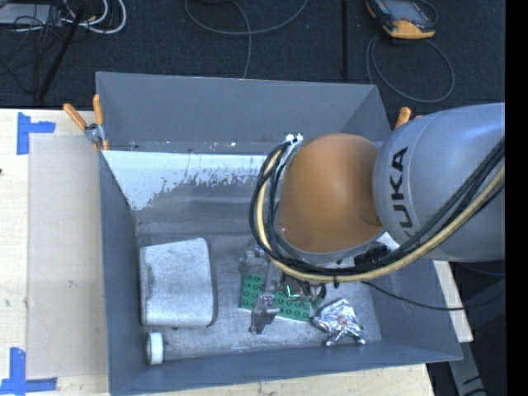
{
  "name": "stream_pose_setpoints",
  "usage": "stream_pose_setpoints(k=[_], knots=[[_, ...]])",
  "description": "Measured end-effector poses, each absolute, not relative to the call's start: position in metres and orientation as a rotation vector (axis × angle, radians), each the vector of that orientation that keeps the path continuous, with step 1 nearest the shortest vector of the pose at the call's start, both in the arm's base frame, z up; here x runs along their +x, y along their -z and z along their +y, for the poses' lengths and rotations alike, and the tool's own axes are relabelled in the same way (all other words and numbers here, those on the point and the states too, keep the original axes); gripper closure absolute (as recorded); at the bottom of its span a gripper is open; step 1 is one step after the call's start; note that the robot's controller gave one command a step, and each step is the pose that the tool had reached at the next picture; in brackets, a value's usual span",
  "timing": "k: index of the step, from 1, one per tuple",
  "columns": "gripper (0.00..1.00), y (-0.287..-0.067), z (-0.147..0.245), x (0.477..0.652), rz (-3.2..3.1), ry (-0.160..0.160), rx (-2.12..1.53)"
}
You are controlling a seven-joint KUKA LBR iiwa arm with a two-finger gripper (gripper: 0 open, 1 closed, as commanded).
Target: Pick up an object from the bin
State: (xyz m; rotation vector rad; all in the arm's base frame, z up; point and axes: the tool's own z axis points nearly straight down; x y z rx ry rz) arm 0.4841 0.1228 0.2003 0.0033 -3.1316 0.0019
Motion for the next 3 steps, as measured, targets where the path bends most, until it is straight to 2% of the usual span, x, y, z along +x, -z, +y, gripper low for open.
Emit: stream_pose_setpoints(k=[1, 2, 3], knots=[[0.0, -0.074, 0.043, 0.514, -3.129, 0.009, 0.412], [1.0, -0.076, 0.043, 0.516, -3.138, 0.009, 0.408], [1.0, -0.246, 0.041, 0.541, -3.071, -0.001, 0.7]])
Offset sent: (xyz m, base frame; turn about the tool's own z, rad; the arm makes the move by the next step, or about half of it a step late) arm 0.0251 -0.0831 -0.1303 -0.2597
